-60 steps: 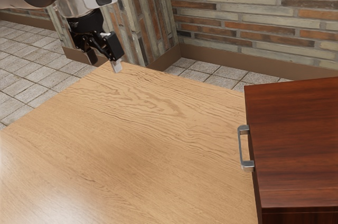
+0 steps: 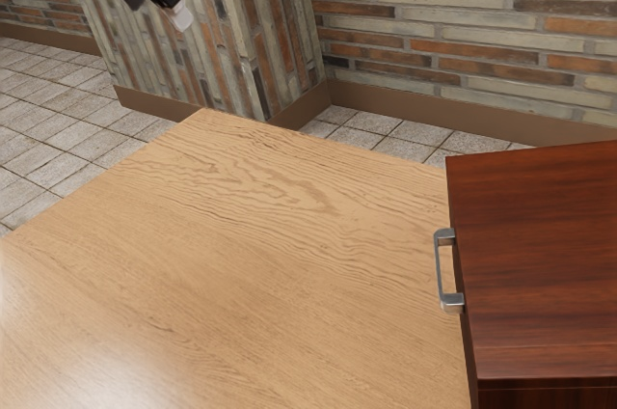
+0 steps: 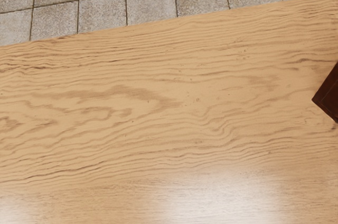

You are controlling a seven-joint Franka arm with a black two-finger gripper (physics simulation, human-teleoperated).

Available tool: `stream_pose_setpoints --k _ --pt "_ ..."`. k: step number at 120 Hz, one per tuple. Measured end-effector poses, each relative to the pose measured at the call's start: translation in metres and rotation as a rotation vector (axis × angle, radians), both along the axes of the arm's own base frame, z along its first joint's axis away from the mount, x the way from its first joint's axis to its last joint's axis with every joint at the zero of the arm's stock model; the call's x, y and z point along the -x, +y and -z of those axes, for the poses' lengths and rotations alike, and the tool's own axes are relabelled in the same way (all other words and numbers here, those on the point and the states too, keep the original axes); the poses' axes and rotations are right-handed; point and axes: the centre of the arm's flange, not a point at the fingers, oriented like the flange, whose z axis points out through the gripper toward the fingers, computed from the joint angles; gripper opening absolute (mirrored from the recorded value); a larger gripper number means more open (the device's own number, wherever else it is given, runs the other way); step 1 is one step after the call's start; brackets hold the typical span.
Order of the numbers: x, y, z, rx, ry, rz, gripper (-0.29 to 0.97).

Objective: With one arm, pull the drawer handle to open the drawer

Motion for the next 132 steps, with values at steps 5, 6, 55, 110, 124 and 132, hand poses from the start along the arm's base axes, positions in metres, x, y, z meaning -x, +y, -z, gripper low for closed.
stream_pose_setpoints --k 5,6,55,110,124,132 --pt "0.001 -0.011 -0.003 -0.003 -0.011 0.02 0.68" --pt "0.001 -0.013 -0.004 -0.003 -0.013 0.024 0.68" --pt "-0.035 0.005 0.117 0.033 0.266 -0.015 0.68" --pt "0.01 -0.07 0.238 0.43 0.232 -0.255 0.68" --pt "0.012 -0.105 0.255 0.549 0.229 -0.347 0.68" --pt "0.013 -0.121 0.256 0.615 0.231 -0.394 0.68"
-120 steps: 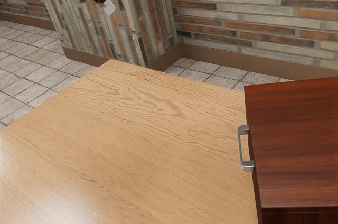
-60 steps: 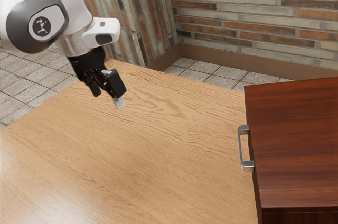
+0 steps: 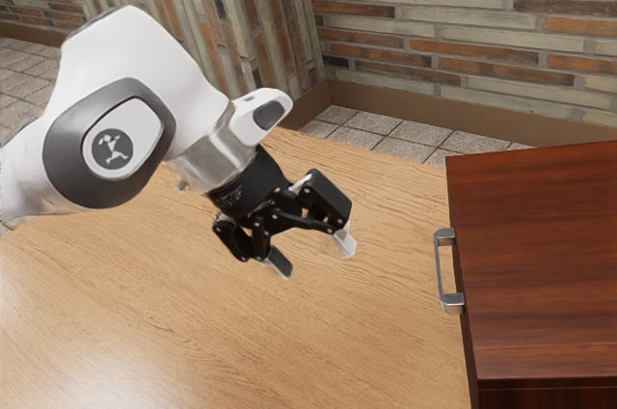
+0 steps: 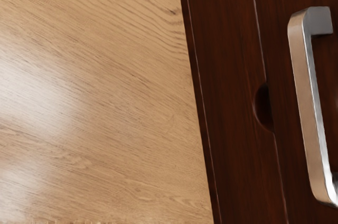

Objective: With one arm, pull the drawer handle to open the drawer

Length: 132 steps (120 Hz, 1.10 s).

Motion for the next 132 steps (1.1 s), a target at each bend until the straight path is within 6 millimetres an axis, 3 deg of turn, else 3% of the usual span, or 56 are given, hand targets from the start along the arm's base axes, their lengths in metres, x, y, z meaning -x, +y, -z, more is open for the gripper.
stream_pose_setpoints --k 15,35,58,103,132 --pt "-0.002 -0.008 0.001 0.066 0.02 -0.102 0.68" --pt "-0.011 -0.017 0.035 0.139 0.067 -0.231 0.68" --pt "-0.028 -0.02 0.047 0.206 0.078 -0.342 0.68" --pt "-0.069 -0.031 0.068 0.252 0.082 -0.429 0.68" --pt "-0.076 -0.045 0.075 0.251 0.079 -0.431 0.68"
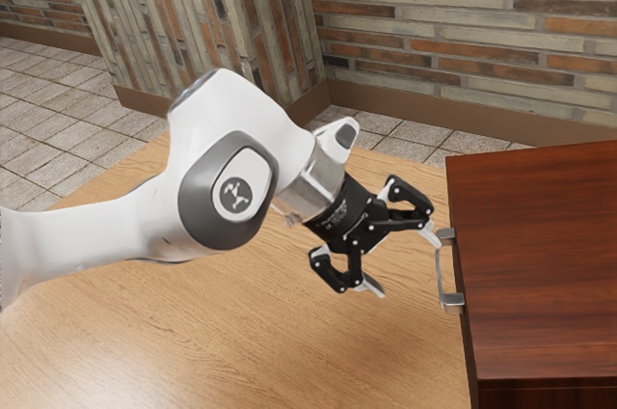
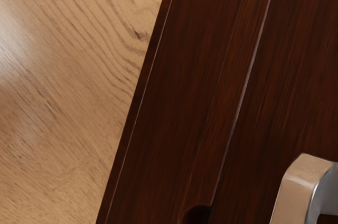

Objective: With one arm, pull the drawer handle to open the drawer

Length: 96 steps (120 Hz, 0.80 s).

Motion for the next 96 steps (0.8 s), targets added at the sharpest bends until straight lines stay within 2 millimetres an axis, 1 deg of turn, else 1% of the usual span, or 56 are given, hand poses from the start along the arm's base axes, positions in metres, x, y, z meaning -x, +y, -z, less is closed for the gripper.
stream_pose_setpoints --k 24,37,53,75,96 --pt "-0.0021 0.0005 0.0004 -0.053 -0.031 0.035 0.68" --pt "-0.0039 -0.0053 0.0043 -0.076 -0.046 0.058 0.68" --pt "-0.0058 -0.0079 0.0071 -0.089 -0.061 0.072 0.68" --pt "-0.0036 -0.0065 0.0021 -0.101 -0.083 0.081 0.68" --pt "-0.0023 -0.0049 0.0039 -0.109 -0.084 0.088 0.68"
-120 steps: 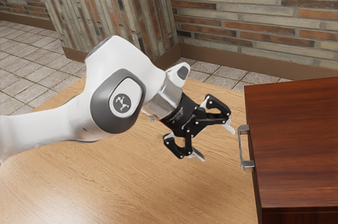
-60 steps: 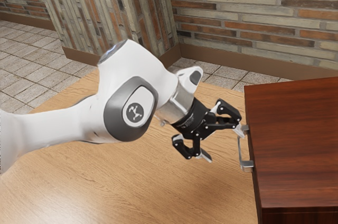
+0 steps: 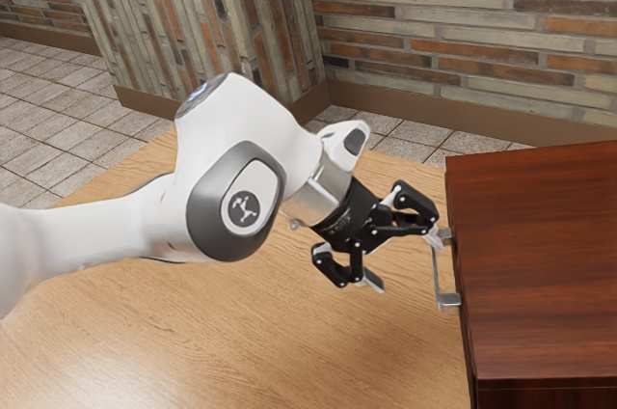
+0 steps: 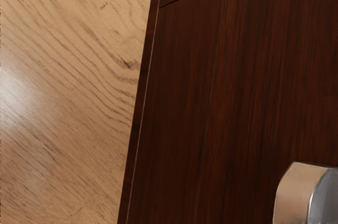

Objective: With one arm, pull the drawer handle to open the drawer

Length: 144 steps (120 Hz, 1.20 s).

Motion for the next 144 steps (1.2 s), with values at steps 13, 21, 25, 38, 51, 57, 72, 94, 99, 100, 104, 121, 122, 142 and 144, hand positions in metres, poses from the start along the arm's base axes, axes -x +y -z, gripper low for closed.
stream_pose_setpoints --k 13,21,25,38,51,57,72,94,99,100,104,121,122,142,144 --pt "0.002 0.0 0.0 -0.004 -0.001 0.004 0.68" --pt "0.003 -0.002 0.001 -0.006 0.001 0.011 0.68" --pt "0.004 -0.005 0.002 -0.007 0.002 0.016 0.68" --pt "0.007 -0.013 0.006 -0.011 0.007 0.034 0.68" --pt "0.007 -0.013 0.011 -0.012 0.016 0.037 0.68" --pt "0.006 -0.013 0.012 -0.013 0.017 0.037 0.68" --pt "0.01 -0.009 0.016 -0.016 0.025 0.032 0.68" --pt "0.019 0.001 0.011 -0.025 0.019 0.018 0.68" --pt "0.022 0.003 0.01 -0.028 0.017 0.016 0.68" --pt "0.022 0.003 0.01 -0.028 0.017 0.016 0.68" --pt "0.024 0.004 0.009 -0.03 0.016 0.015 0.68" --pt "0.036 0.015 0.008 -0.049 0.014 0.004 0.68" --pt "0.036 0.016 0.008 -0.05 0.014 0.003 0.68" --pt "0.047 0.032 0.004 -0.07 0.015 -0.012 0.68" --pt "0.048 0.034 0.005 -0.071 0.017 -0.014 0.68"
